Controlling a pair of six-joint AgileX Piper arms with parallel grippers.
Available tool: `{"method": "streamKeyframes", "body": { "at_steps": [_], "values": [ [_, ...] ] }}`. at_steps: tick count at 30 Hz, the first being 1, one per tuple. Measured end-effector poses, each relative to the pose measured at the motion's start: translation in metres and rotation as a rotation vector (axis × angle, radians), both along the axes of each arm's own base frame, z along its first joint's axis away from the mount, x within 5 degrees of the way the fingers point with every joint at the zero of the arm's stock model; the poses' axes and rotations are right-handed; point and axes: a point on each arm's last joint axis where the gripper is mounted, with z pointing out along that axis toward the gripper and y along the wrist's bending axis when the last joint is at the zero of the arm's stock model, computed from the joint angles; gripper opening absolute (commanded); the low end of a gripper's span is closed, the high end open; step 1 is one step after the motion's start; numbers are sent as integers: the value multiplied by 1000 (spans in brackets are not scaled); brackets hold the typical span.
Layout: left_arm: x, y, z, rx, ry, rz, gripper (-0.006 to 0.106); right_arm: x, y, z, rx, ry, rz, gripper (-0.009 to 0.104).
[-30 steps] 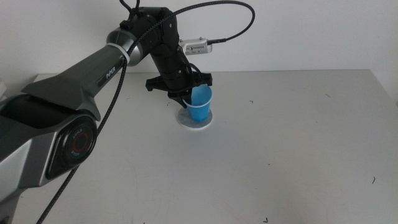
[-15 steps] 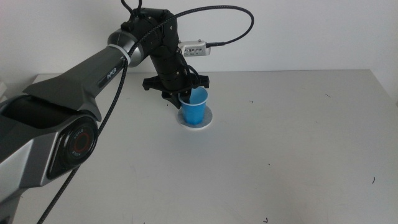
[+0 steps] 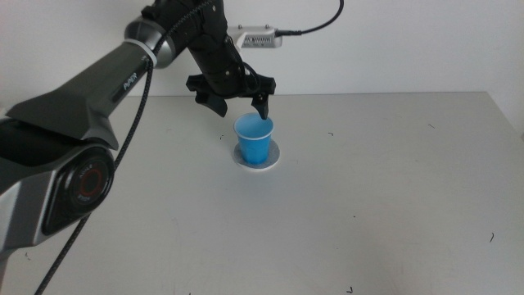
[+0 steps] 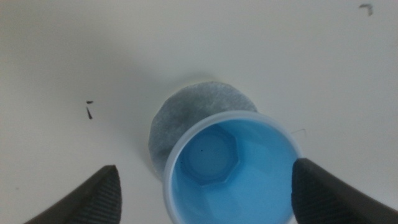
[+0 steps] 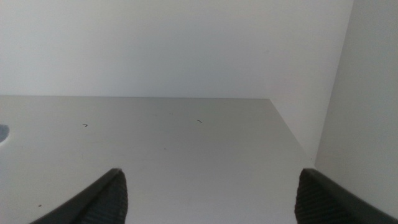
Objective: Place an empty cup on a cup mat.
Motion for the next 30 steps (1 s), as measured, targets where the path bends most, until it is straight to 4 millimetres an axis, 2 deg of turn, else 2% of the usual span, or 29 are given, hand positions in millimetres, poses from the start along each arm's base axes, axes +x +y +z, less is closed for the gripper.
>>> {"method": "streamKeyframes", "body": {
  "at_steps": [7, 11, 20, 23, 25, 30],
  "values": [
    [-21, 16, 81, -41, -175, -75, 105, 0, 0, 0, 0, 0, 0, 94],
    [-43, 25, 130, -54, -287, -121, 105, 0, 0, 0, 0, 0, 0, 94],
    [-101, 47, 219, -52, -516, -227, 105, 0, 0, 0, 0, 0, 0, 94],
    [-126, 57, 241, -52, -559, -230, 105, 0, 0, 0, 0, 0, 0, 94],
    [-143, 64, 247, -39, -562, -225, 105, 0, 0, 0, 0, 0, 0, 94],
    [-190, 89, 251, 25, -533, -174, 105, 0, 0, 0, 0, 0, 0, 94]
  ]
}}
